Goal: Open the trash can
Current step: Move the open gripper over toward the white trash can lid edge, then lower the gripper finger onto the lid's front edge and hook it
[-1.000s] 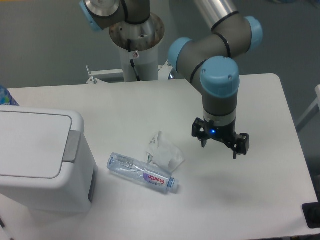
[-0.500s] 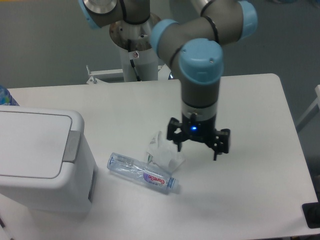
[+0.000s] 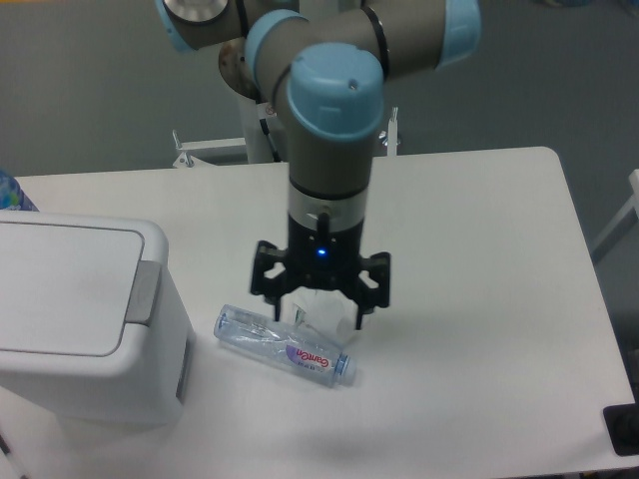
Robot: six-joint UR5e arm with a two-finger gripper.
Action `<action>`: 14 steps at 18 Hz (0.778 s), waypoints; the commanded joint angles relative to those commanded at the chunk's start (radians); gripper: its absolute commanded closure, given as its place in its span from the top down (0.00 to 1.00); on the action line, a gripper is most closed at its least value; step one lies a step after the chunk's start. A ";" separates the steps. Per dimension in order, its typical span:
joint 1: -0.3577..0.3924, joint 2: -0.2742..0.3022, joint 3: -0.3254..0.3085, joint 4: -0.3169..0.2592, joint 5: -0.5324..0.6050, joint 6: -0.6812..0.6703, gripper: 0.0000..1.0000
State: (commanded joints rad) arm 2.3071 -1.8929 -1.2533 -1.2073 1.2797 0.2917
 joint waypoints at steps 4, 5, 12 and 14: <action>-0.031 0.023 -0.001 -0.002 -0.057 -0.039 1.00; -0.043 0.032 -0.011 -0.003 -0.057 -0.046 1.00; -0.057 0.061 -0.064 -0.012 -0.040 -0.051 1.00; -0.066 0.066 -0.073 -0.017 -0.025 -0.051 1.00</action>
State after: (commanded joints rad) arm 2.2412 -1.8270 -1.3268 -1.2241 1.2547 0.2408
